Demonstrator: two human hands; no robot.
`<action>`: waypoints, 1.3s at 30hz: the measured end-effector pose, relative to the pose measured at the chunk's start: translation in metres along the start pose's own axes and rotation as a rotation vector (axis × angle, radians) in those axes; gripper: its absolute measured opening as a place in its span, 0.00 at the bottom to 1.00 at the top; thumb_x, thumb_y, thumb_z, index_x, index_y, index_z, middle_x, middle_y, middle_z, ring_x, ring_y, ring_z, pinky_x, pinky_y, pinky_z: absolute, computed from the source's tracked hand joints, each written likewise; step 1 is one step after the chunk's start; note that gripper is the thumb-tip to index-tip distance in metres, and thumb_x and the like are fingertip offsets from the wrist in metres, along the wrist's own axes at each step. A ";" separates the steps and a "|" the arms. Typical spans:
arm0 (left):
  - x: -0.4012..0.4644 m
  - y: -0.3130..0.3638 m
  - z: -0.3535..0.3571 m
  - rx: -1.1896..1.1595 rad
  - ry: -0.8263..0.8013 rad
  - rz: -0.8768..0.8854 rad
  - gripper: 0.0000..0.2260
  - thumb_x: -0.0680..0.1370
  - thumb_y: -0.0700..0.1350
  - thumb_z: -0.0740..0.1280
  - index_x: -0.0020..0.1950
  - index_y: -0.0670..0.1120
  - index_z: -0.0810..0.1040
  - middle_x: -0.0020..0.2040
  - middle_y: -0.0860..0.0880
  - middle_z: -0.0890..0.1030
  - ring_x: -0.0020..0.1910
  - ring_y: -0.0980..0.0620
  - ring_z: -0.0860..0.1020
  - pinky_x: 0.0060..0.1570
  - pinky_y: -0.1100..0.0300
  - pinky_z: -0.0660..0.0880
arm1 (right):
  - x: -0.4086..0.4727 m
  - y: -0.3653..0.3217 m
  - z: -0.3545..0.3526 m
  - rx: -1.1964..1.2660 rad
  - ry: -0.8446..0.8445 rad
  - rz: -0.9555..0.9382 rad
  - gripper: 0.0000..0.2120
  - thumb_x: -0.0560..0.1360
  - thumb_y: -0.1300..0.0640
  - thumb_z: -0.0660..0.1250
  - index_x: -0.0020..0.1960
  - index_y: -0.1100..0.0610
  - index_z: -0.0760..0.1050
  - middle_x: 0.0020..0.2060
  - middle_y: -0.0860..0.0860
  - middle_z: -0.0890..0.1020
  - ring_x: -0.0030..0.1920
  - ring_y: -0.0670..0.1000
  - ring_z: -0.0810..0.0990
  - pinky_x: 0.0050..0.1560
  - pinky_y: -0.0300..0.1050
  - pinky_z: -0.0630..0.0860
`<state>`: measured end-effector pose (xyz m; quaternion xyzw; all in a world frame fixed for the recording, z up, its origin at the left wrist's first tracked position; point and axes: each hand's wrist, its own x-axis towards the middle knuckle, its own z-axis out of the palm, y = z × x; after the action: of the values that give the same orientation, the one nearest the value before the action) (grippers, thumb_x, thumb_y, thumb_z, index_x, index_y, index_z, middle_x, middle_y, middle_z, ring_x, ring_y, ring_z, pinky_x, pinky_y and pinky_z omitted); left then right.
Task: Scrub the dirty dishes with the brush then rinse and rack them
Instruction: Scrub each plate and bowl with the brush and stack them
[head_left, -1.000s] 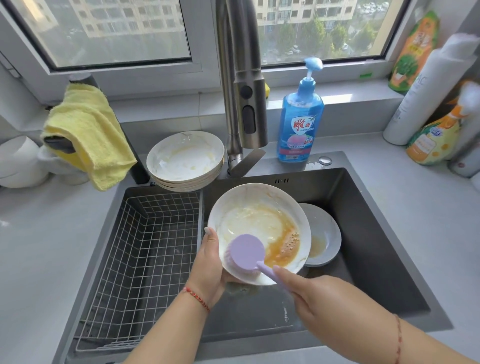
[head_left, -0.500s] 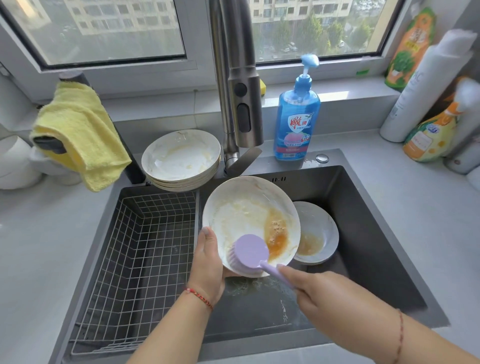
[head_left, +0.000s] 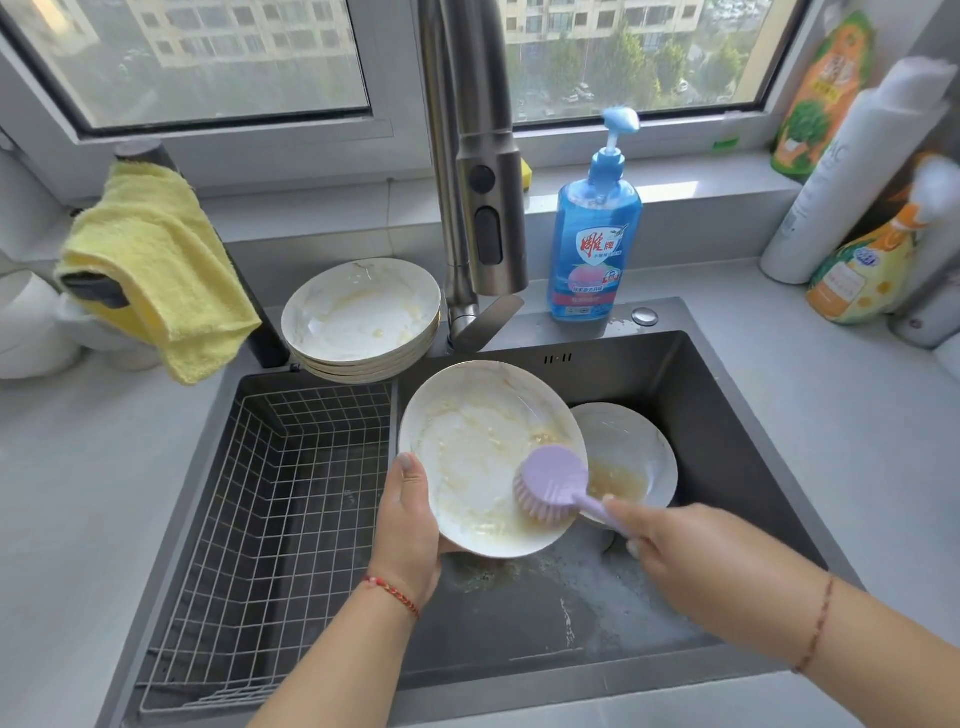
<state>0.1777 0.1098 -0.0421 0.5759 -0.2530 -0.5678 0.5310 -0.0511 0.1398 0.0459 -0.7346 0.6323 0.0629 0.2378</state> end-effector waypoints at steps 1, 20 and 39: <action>0.001 -0.001 -0.001 -0.014 0.007 0.022 0.34 0.73 0.67 0.56 0.75 0.52 0.66 0.69 0.48 0.76 0.68 0.45 0.74 0.67 0.39 0.70 | -0.004 -0.002 0.003 0.044 -0.056 -0.031 0.19 0.80 0.53 0.51 0.69 0.41 0.66 0.37 0.48 0.77 0.36 0.49 0.76 0.40 0.43 0.75; -0.011 -0.012 0.009 -0.007 -0.113 -0.042 0.26 0.79 0.63 0.55 0.72 0.52 0.70 0.64 0.47 0.80 0.63 0.45 0.79 0.63 0.39 0.74 | 0.038 -0.002 0.002 -0.233 0.275 -0.097 0.34 0.69 0.58 0.72 0.70 0.39 0.67 0.20 0.46 0.56 0.19 0.47 0.49 0.20 0.35 0.48; 0.000 -0.005 0.000 -0.073 -0.013 -0.078 0.42 0.67 0.76 0.61 0.72 0.50 0.71 0.65 0.44 0.79 0.62 0.43 0.79 0.62 0.41 0.76 | -0.002 -0.023 0.022 -0.115 -0.004 -0.280 0.21 0.79 0.51 0.51 0.68 0.32 0.61 0.71 0.34 0.61 0.70 0.67 0.60 0.57 0.26 0.63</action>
<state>0.1758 0.1113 -0.0465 0.5620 -0.2129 -0.6004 0.5276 -0.0249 0.1535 0.0335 -0.8279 0.5187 0.0667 0.2028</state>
